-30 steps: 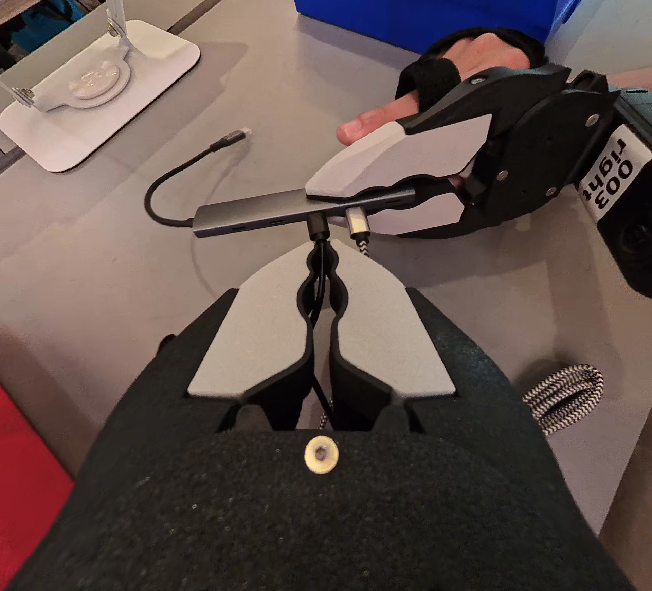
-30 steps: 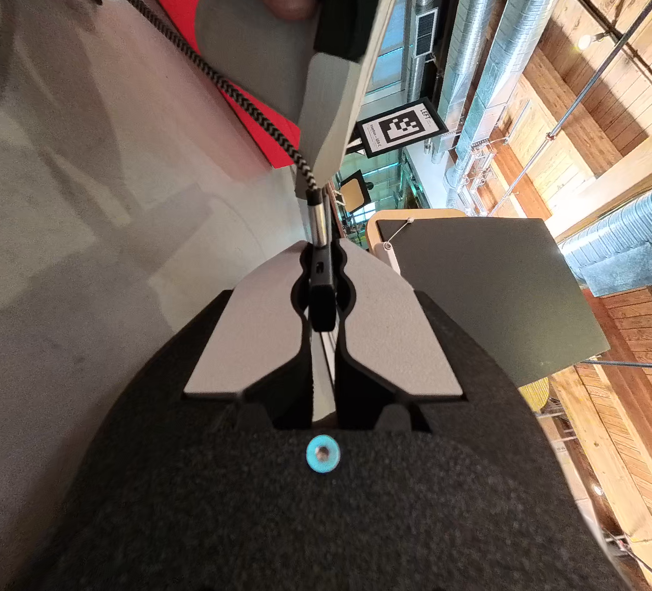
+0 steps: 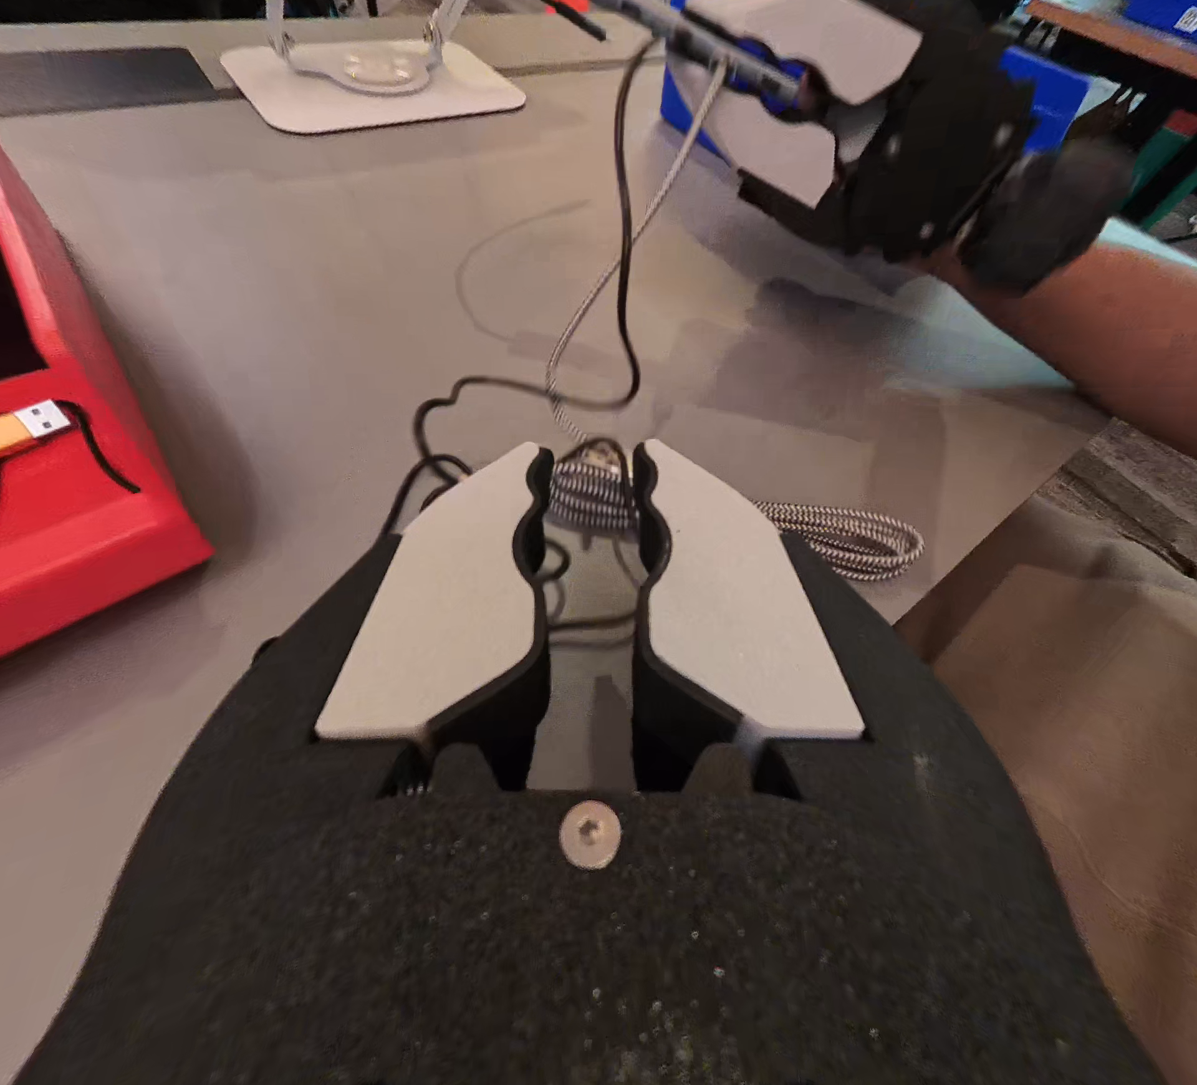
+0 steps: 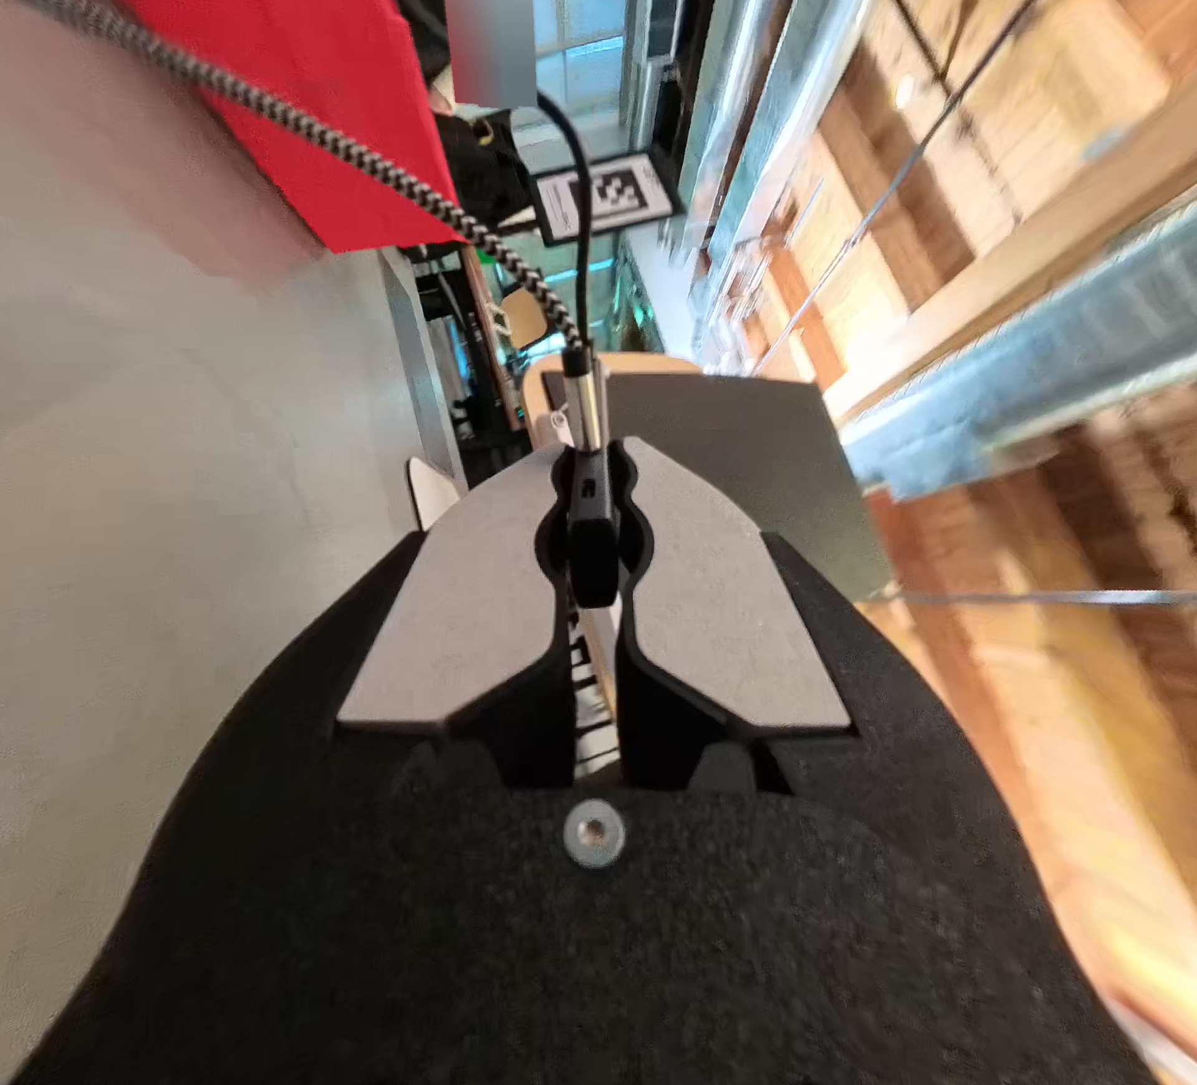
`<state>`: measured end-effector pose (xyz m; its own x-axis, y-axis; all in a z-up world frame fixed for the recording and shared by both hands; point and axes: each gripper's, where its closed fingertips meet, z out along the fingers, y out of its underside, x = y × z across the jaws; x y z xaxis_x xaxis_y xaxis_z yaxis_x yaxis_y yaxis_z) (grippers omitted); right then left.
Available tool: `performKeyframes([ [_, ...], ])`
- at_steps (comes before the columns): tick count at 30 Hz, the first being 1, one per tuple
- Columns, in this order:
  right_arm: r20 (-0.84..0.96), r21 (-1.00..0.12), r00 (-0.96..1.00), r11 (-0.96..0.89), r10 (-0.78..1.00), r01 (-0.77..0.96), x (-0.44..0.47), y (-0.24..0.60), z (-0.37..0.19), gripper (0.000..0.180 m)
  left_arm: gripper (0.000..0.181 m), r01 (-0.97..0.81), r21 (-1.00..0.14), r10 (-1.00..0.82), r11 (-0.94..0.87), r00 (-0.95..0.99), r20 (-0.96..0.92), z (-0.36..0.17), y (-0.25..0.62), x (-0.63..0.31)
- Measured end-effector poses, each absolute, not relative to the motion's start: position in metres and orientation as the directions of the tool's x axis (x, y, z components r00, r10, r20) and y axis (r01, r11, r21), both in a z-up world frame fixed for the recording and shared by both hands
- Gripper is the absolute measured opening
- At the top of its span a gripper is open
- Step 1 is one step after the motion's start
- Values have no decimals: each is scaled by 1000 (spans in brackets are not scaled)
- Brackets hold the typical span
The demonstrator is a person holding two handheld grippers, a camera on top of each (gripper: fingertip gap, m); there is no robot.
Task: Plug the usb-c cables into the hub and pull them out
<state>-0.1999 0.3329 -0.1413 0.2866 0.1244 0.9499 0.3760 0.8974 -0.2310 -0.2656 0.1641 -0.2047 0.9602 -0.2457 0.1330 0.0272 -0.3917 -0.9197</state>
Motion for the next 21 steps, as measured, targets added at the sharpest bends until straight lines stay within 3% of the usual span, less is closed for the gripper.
performKeyframes([
  [3,876,-440,370,826,309,352,-185,352,-85,9,24,17,-929,-244,-370,963,115,-201,160,-272],
  [7,811,-540,451,774,373,331,-152,377,15,10,24,6,-926,-238,-377,966,103,-202,157,-278],
  [15,840,-503,502,640,204,581,-55,463,189,10,24,70,-913,-290,-403,936,200,-199,154,-266],
  [21,874,-446,484,471,46,761,28,536,261,10,24,53,-917,-307,-396,933,187,-197,157,-261],
])
